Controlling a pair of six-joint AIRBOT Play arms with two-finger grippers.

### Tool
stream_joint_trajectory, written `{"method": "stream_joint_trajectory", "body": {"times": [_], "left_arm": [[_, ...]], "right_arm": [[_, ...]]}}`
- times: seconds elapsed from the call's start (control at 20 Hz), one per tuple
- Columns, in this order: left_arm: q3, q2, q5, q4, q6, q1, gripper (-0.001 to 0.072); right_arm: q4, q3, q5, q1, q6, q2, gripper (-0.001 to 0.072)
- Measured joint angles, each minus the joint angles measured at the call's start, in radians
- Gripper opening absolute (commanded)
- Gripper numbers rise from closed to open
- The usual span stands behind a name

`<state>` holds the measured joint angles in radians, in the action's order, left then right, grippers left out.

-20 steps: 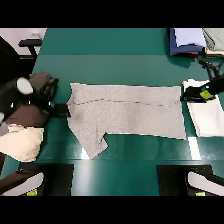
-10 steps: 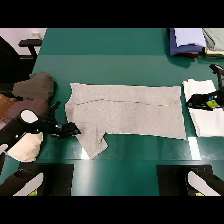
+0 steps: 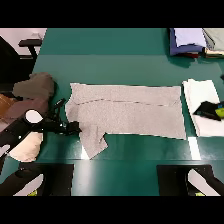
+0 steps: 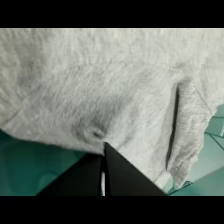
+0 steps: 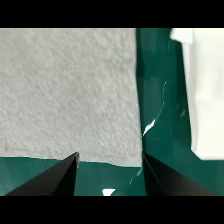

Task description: Fold the shirts.

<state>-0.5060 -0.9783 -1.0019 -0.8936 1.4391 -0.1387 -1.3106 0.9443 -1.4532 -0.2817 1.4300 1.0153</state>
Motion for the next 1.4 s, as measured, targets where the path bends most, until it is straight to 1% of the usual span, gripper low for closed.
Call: {"method": "stream_joint_trajectory", "body": {"times": [0.1,0.15,0.25,0.3,0.4,0.45,0.5,0.55,0.6,0.65,0.7,0.85,1.0,1.2,1.3,1.4], "left_arm": [[-0.03,0.0,-0.023,-0.014,0.0,-0.003,0.0019],[-0.044,0.0,-0.032,-0.02,0.0,-0.003,0.0019],[-0.069,0.0,-0.042,-0.028,0.0,-0.004,0.0019],[-0.078,0.0,-0.043,-0.032,0.0,-0.005,0.0019],[-0.091,0.0,-0.049,-0.037,0.001,-0.005,0.0019],[-0.095,0.0,-0.05,-0.04,0.0,-0.005,0.0019],[-0.097,0.0,-0.051,-0.041,0.001,-0.005,0.0019],[-0.1,0.0,-0.055,-0.042,0.001,-0.005,0.0019],[-0.102,0.0,-0.063,-0.047,0.001,-0.005,0.0019],[-0.107,0.0,-0.078,-0.06,0.001,-0.005,0.0018],[-0.114,0.001,-0.1,-0.077,0.002,-0.005,0.0018],[-0.132,0.05,-0.171,-0.153,0.025,-0.005,0.0018],[-0.139,0.162,-0.263,-0.232,0.082,-0.005,0.0018],[-0.157,0.303,-0.432,-0.274,0.135,-0.005,0.0018],[-0.178,0.325,-0.457,-0.284,0.146,-0.005,0.0019],[-0.202,0.316,-0.434,-0.293,0.15,-0.005,0.0019]], "right_arm": [[0.0,-0.104,0.002,-0.108,-0.001,-0.003,0.0528],[0.008,-0.158,0.007,-0.156,-0.009,0.001,0.0508],[0.043,-0.25,0.037,-0.222,-0.03,0.023,0.0501],[0.069,-0.288,0.054,-0.238,-0.042,0.039,0.05],[0.123,-0.337,0.095,-0.242,-0.058,0.081,0.0434],[0.15,-0.348,0.098,-0.231,-0.064,0.1,0.0433],[0.187,-0.355,0.108,-0.21,-0.069,0.121,0.0395],[0.202,-0.356,0.122,-0.186,-0.072,0.138,0.0276],[0.212,-0.353,0.144,-0.158,-0.075,0.154,0.0187],[0.218,-0.345,0.162,-0.131,-0.079,0.164,0.0081],[0.212,-0.335,0.176,-0.104,-0.08,0.168,0.0013],[0.161,-0.298,0.196,-0.044,-0.084,0.138,0.0014],[0.113,-0.264,0.108,-0.017,-0.084,0.044,0.0013],[0.024,-0.248,-0.023,-0.007,-0.082,-0.114,0.0013],[0.011,-0.244,-0.051,-0.003,-0.072,-0.171,0.0013],[-0.002,-0.24,-0.058,-0.002,-0.059,-0.192,0.0013]]}}
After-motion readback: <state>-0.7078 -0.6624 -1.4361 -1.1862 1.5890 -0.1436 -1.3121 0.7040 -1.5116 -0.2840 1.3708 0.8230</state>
